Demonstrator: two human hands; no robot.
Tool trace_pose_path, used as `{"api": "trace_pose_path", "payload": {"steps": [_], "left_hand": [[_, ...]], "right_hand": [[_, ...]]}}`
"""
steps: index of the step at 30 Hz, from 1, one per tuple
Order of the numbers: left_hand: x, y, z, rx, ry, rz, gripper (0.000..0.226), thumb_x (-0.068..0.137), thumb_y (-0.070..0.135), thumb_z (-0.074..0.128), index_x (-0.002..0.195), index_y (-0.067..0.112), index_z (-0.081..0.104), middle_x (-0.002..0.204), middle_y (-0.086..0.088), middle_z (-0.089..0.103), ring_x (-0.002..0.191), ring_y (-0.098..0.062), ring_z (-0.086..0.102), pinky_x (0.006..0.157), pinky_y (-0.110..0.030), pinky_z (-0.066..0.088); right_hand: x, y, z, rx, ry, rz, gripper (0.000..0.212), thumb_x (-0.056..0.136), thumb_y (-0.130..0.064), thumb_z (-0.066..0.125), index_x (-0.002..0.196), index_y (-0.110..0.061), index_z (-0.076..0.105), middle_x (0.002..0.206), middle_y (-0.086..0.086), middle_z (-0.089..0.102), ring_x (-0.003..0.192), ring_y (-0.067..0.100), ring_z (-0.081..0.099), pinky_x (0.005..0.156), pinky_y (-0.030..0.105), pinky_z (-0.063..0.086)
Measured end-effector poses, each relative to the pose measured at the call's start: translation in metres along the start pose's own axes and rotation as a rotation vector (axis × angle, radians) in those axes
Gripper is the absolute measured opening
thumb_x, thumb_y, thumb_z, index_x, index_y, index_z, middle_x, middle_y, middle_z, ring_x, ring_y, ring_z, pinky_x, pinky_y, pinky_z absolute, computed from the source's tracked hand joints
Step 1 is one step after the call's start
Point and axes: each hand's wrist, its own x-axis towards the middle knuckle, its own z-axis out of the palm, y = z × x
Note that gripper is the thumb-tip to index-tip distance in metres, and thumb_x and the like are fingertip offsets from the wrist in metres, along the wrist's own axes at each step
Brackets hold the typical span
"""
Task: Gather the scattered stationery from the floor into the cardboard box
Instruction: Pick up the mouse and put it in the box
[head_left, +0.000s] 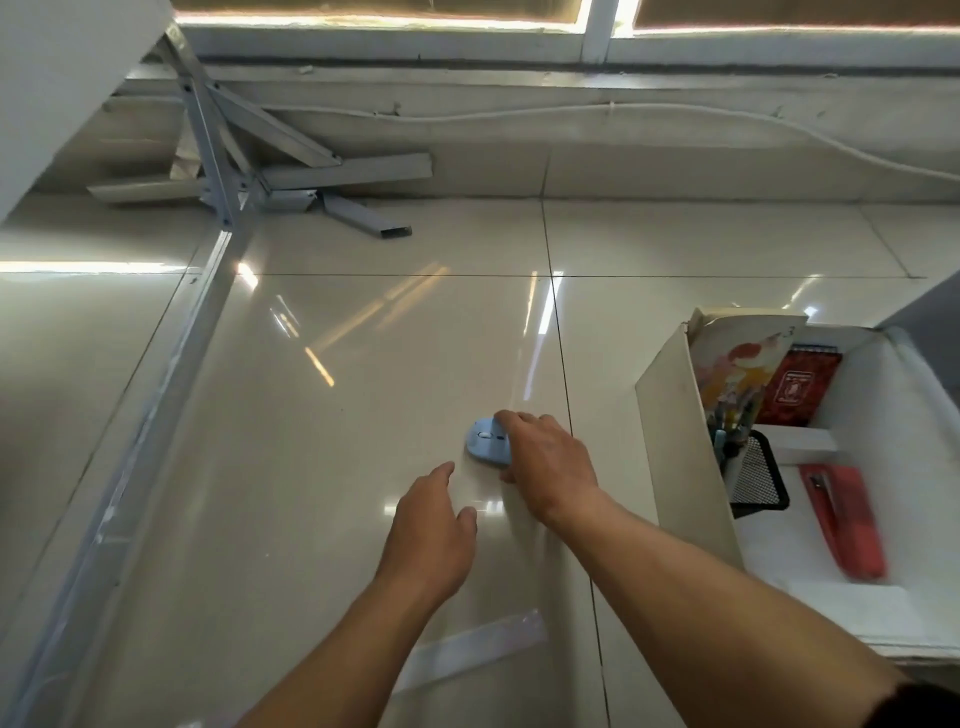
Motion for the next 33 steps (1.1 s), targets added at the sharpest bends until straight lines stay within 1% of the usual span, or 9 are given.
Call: {"api": "trace_pose_path", "payload": {"steps": [5,8,11,14,17,20,25,28,33], "left_hand": [[0.002,0.021,0.019,-0.296,0.015,-0.161,0.06,0.103,0.024,0.055,0.158,0.017,0.032,0.152,-0.004,0.049,0.136,-0.023,0.051,0.113,-0.036,0.04],[0.006,0.041,0.024,-0.53,0.13,-0.166,0.046,0.1,0.029,0.056,0.145,0.021,0.053,0.13,-0.006,0.068,0.113,-0.026,0.067,0.103,-0.048,0.051],[0.005,0.086,0.01,-0.622,0.347,-0.022,0.029,0.094,0.035,0.058,0.113,0.02,0.074,0.098,-0.003,0.077,0.091,-0.025,0.074,0.086,-0.046,0.06],[-0.002,0.153,-0.01,-0.705,0.44,0.166,0.028,0.102,0.032,0.056,0.121,0.017,0.072,0.101,0.001,0.076,0.09,-0.015,0.073,0.078,-0.036,0.062],[-0.01,0.218,-0.015,-0.889,0.368,0.349,0.033,0.1,0.029,0.06,0.129,0.016,0.067,0.105,-0.001,0.076,0.087,-0.012,0.076,0.075,-0.035,0.064],[-0.021,0.265,0.006,-0.891,0.187,0.451,0.04,0.096,0.029,0.062,0.134,0.015,0.064,0.105,-0.002,0.076,0.085,-0.015,0.077,0.077,-0.041,0.064],[-0.056,0.286,0.083,-0.62,-0.197,0.467,0.031,0.092,0.01,0.048,0.108,0.018,0.074,0.096,0.0,0.077,0.086,-0.016,0.074,0.075,-0.035,0.062],[-0.082,0.267,0.12,-0.496,-0.321,0.39,0.039,0.091,0.003,0.045,0.117,0.02,0.069,0.099,-0.002,0.074,0.085,-0.016,0.07,0.065,-0.024,0.054],[-0.098,0.228,0.156,-0.167,-0.361,0.22,0.032,0.095,0.003,0.046,0.123,0.011,0.061,0.108,-0.008,0.066,0.095,-0.024,0.062,0.071,-0.026,0.046]], "right_hand": [[-0.022,0.0,0.002,0.075,0.031,0.03,0.034,0.087,-0.019,0.072,0.114,-0.021,0.051,0.115,0.001,0.064,0.101,0.026,0.054,0.069,0.036,0.039],[-0.032,-0.006,-0.024,0.206,0.1,0.051,0.024,0.088,-0.032,0.07,0.1,-0.024,0.05,0.104,0.001,0.067,0.092,0.026,0.056,0.066,0.035,0.036],[-0.035,-0.01,-0.083,0.269,0.256,0.056,0.024,0.088,-0.042,0.068,0.098,-0.024,0.055,0.095,0.0,0.068,0.085,0.025,0.062,0.064,0.033,0.044],[-0.031,0.004,-0.161,0.252,0.423,0.06,0.033,0.088,-0.047,0.071,0.107,-0.021,0.064,0.093,-0.002,0.067,0.078,0.019,0.062,0.065,0.034,0.054],[-0.036,0.037,-0.226,0.171,0.565,0.074,0.041,0.083,-0.05,0.072,0.112,-0.021,0.067,0.102,0.0,0.072,0.088,0.023,0.067,0.073,0.038,0.058],[-0.052,0.089,-0.254,0.135,0.625,0.168,0.044,0.083,-0.049,0.07,0.116,-0.021,0.067,0.104,0.0,0.072,0.091,0.023,0.068,0.075,0.038,0.058],[-0.089,0.174,-0.22,0.25,0.383,0.601,0.05,0.07,-0.059,0.07,0.093,-0.014,0.07,0.085,0.004,0.072,0.076,0.025,0.069,0.063,0.035,0.058],[-0.109,0.197,-0.181,0.357,0.208,0.787,0.052,0.064,-0.058,0.07,0.086,-0.011,0.069,0.086,0.01,0.073,0.077,0.029,0.071,0.063,0.036,0.058],[-0.118,0.204,-0.127,0.423,0.018,0.908,0.056,0.069,-0.039,0.086,0.112,-0.013,0.06,0.101,0.007,0.063,0.088,0.028,0.065,0.065,0.03,0.049]]}}
